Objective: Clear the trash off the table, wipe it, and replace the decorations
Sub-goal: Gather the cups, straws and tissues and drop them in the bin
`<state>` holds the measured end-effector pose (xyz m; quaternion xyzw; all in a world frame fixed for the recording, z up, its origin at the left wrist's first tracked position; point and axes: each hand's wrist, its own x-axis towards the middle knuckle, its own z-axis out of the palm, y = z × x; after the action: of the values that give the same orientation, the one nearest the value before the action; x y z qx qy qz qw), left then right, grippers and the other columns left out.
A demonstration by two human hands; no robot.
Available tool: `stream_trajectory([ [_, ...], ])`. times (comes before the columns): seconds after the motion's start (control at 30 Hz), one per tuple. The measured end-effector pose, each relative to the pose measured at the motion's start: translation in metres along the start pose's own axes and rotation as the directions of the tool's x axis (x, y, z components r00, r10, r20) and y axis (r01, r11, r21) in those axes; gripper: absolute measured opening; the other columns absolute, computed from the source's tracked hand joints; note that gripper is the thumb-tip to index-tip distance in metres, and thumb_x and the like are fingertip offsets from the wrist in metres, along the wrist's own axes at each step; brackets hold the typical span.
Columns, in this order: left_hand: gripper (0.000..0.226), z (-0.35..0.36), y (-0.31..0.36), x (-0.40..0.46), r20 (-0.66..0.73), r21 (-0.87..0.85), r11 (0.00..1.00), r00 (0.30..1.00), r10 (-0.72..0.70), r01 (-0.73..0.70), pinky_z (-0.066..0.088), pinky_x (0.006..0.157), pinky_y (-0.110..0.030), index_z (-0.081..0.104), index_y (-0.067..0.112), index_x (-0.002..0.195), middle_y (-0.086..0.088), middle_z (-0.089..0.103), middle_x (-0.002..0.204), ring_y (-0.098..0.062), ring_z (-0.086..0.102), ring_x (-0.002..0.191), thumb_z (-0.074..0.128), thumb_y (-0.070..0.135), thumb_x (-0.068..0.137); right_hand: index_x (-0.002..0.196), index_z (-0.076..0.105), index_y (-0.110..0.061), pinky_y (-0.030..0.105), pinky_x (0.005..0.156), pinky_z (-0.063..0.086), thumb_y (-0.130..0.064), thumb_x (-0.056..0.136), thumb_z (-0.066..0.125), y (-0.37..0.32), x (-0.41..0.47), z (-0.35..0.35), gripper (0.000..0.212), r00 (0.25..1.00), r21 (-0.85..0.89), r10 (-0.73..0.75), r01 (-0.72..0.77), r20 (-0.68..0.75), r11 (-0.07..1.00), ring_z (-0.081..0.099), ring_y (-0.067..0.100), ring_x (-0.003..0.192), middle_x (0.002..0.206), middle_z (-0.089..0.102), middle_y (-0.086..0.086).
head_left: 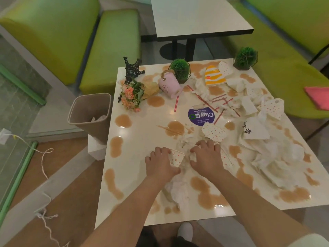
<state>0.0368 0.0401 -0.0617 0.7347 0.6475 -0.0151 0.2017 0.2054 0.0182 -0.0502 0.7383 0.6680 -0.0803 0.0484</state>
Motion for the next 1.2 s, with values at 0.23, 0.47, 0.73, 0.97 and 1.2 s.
stream_trajectory([
  [0.23,0.05,-0.011,0.001,0.007,-0.125,-0.078,0.996,0.991,0.042,-0.052,0.037,0.09,-0.035,0.049,0.028,0.124,0.007,0.05,0.118,-0.018,0.049,0.112,0.056,0.048,0.079,0.136,0.047,-0.035,0.039,0.09,0.024,-0.037,0.082,0.059,-0.007,0.002,0.005,0.055,0.996,0.088,-0.072,0.076,-0.046,0.993,0.039,0.025,0.115,0.127,0.048,-0.004],
  [0.47,0.038,-0.03,-0.008,0.021,-0.158,-0.17,0.985,0.987,0.0,-0.028,0.042,0.086,-0.035,0.05,0.023,0.125,0.003,0.054,0.12,-0.021,0.05,0.109,0.048,0.033,0.089,0.082,0.069,-0.026,0.041,0.086,0.035,-0.026,0.075,0.074,-0.009,0.01,0.008,0.008,0.965,0.252,0.016,0.052,-0.263,0.966,0.052,0.029,0.099,0.105,0.059,0.0],
  [0.73,0.04,-0.047,-0.019,0.038,-0.115,-0.268,0.963,0.992,-0.048,0.015,0.045,0.089,-0.037,0.048,0.022,0.131,0.003,0.054,0.125,-0.02,0.05,0.113,0.048,0.028,0.092,0.094,0.066,-0.022,0.033,0.084,0.04,-0.018,0.086,0.063,-0.018,0.041,-0.008,0.009,0.999,0.353,-0.01,0.027,-0.05,0.935,0.052,0.021,0.112,0.123,0.063,-0.005],
  [0.97,0.045,-0.064,-0.043,0.051,-0.126,-0.474,0.878,0.981,-0.147,0.071,0.045,0.085,-0.033,0.041,0.017,0.139,-0.002,0.053,0.133,-0.024,0.054,0.116,0.045,0.036,0.098,0.086,0.058,-0.022,0.028,0.06,0.039,-0.015,0.085,0.061,-0.044,0.058,-0.023,0.008,0.976,0.644,0.18,-0.059,-0.123,0.763,0.054,0.015,0.079,0.081,0.059,-0.006],
  [1.2,0.047,-0.096,-0.102,0.078,-0.076,-0.733,0.669,0.963,-0.259,0.122,0.045,0.088,-0.033,0.037,0.018,0.139,-0.001,0.056,0.129,-0.023,0.056,0.116,0.05,0.037,0.098,0.082,0.067,-0.017,0.019,0.052,0.046,0.002,0.081,0.059,-0.117,0.096,-0.05,0.021,0.976,0.911,0.22,-0.099,0.01,0.401,0.054,0.016,0.07,0.086,0.061,-0.001],
])
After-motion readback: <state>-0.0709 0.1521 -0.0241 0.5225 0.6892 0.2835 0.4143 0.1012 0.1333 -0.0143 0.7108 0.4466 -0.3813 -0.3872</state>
